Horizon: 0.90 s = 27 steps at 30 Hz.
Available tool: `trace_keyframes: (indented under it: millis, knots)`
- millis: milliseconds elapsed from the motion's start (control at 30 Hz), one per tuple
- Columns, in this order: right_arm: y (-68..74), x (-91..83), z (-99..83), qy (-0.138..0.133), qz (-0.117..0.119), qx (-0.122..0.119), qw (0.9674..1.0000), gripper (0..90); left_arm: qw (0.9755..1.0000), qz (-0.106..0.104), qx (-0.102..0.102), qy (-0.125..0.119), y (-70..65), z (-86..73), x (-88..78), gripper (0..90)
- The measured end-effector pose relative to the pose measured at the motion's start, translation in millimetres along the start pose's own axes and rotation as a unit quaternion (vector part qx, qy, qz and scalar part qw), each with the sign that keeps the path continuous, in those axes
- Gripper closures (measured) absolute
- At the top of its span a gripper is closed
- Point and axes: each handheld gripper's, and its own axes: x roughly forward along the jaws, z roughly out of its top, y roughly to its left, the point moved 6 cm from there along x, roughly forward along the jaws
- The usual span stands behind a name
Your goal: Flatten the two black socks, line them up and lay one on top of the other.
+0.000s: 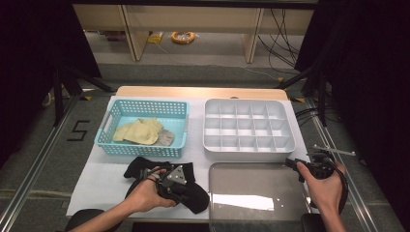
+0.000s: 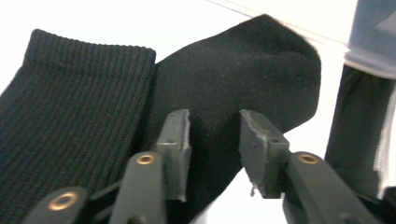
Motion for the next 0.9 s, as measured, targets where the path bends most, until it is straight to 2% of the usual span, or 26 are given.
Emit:
trace_keyframes:
  millis: [167, 200, 267, 333, 400, 433, 467, 567, 600, 633, 667, 767, 833, 900]
  knots:
    - [0.2, -0.5, -0.2, 0.003, 0.003, 0.002, 1.0000, 55.1, 1.0000, 0.005, 0.004, -0.001, -0.1, 0.4, 0.3, 78.2]
    - [3.3, -1.3, -1.5, 0.010, 0.005, 0.027, 0.9996, 55.1, 1.0000, 0.005, 0.003, -0.002, -0.3, 0.4, 0.4, 81.0]
    - [3.7, -2.3, -1.8, 0.013, 0.007, 0.032, 0.9994, 55.1, 1.0000, 0.005, -0.001, -0.002, -0.2, 0.2, 0.5, 85.6]
    - [3.7, -1.9, -1.8, 0.011, 0.006, 0.030, 0.9995, 55.1, 0.9999, 0.002, -0.013, -0.004, -0.8, -0.2, 0.6, 86.8]
    - [3.6, -1.1, -1.4, 0.009, 0.007, 0.027, 0.9996, 55.1, 0.9999, 0.002, -0.015, -0.007, -0.3, -0.4, 0.3, 87.2]
    - [2.6, -0.9, -1.0, 0.006, 0.006, 0.019, 0.9998, 55.1, 0.9999, 0.003, -0.014, -0.007, 0.1, -0.6, 0.1, 87.3]
    - [0.1, -0.3, -0.2, 0.002, 0.005, 0.002, 1.0000, 55.1, 0.9998, 0.001, -0.016, -0.009, 0.0, -0.7, 0.1, 87.5]
    - [-0.3, -0.7, -0.1, 0.002, 0.002, 0.000, 1.0000, 55.1, 0.9998, -0.002, -0.019, -0.011, 0.4, -0.8, -0.7, 87.5]
    - [-0.4, -0.7, 0.0, 0.002, 0.002, 0.000, 1.0000, 55.1, 0.9992, -0.004, -0.033, -0.024, -1.3, 0.5, 0.4, 87.5]
    - [3.0, -1.2, -1.2, 0.008, 0.005, 0.024, 0.9997, 55.1, 0.9988, -0.005, -0.042, -0.024, -1.7, 0.1, 0.0, 87.5]
    - [3.8, -2.0, -1.8, 0.013, 0.005, 0.032, 0.9994, 55.1, 0.9995, -0.005, -0.025, -0.016, 0.7, -0.6, -1.6, 87.5]
    - [3.4, -1.9, -1.8, 0.013, 0.005, 0.032, 0.9994, 55.1, 0.9990, -0.010, -0.037, -0.024, -0.1, 1.7, -4.3, 87.8]
    - [3.6, -2.3, -1.4, 0.012, 0.008, 0.032, 0.9994, 55.1, 0.9989, -0.012, -0.035, -0.029, 0.4, 4.4, -8.7, 87.8]
    - [4.9, -3.2, -1.0, 0.011, 0.016, 0.034, 0.9992, 55.1, 0.9980, -0.014, -0.046, -0.042, -1.3, 8.4, -13.8, 87.8]
